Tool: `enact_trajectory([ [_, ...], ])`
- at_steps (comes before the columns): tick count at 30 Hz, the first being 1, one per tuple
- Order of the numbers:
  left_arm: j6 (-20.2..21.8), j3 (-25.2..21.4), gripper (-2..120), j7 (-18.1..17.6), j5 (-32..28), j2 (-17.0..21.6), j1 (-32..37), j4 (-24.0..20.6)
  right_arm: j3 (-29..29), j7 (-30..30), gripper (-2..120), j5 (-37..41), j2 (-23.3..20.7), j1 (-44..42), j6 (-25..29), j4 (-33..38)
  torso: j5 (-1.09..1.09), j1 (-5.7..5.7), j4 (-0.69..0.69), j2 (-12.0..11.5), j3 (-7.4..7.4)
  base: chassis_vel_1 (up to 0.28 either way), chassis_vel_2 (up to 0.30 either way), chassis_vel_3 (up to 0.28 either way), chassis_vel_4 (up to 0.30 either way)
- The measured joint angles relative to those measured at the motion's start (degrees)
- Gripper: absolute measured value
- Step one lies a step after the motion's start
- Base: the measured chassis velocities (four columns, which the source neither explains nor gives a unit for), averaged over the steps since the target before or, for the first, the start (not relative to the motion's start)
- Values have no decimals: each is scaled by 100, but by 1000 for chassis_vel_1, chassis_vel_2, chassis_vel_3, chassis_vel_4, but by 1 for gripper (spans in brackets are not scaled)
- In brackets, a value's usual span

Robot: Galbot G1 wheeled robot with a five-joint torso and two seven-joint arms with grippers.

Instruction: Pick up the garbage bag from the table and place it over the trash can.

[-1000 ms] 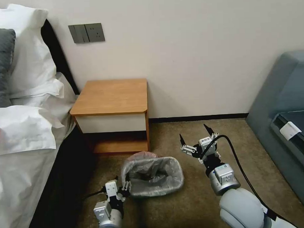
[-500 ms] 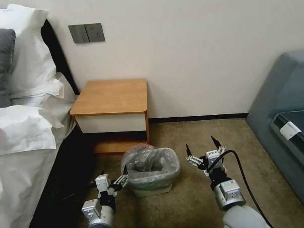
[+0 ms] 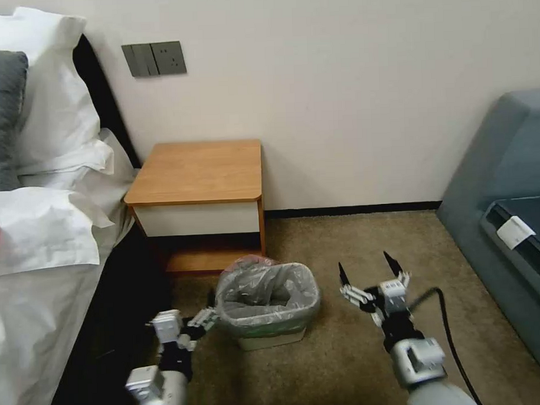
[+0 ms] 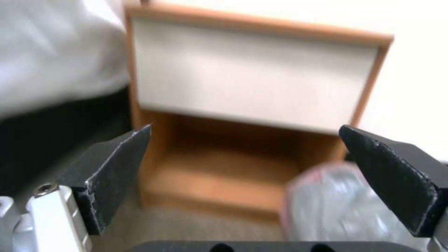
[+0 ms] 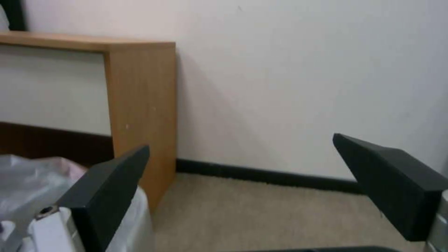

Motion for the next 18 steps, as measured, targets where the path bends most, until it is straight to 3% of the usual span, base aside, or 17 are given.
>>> enact_trajectory([
  [1, 0, 0, 100, 0, 0, 0, 0, 0, 0, 0, 100, 0, 0, 0, 0, 0, 0, 0, 0, 0, 0, 0, 0, 0, 0],
  [4, -816, -91, 100, 353, 240, -109, 349, 96, 314, -348, 100, 77, 354, -320, 530, -237, 1, 0, 0, 0, 0, 0, 0, 0, 0],
  [5, -816, -91, 100, 353, 240, -109, 349, 96, 314, -348, 100, 77, 354, -320, 530, -237, 1, 0, 0, 0, 0, 0, 0, 0, 0],
  [8, -1330, -146, 100, 588, 117, -201, 723, 288, 440, -411, 100, 154, 672, -424, 713, -369, -1, 0, 1, 0, 0, 0, 0, 0, 0],
  [14, -1754, -177, 100, 633, -115, -304, 1398, 402, 635, -433, 100, 48, 1014, -721, 1124, -487, -1, 0, 1, 0, 0, 0, 0, 0, 0],
  [18, -1784, -163, 100, 625, -113, -320, 1471, 378, 651, -415, 100, 21, 1032, -751, 1175, -489, -1, 0, 2, 0, 0, 0, 0, 0, 0],
])
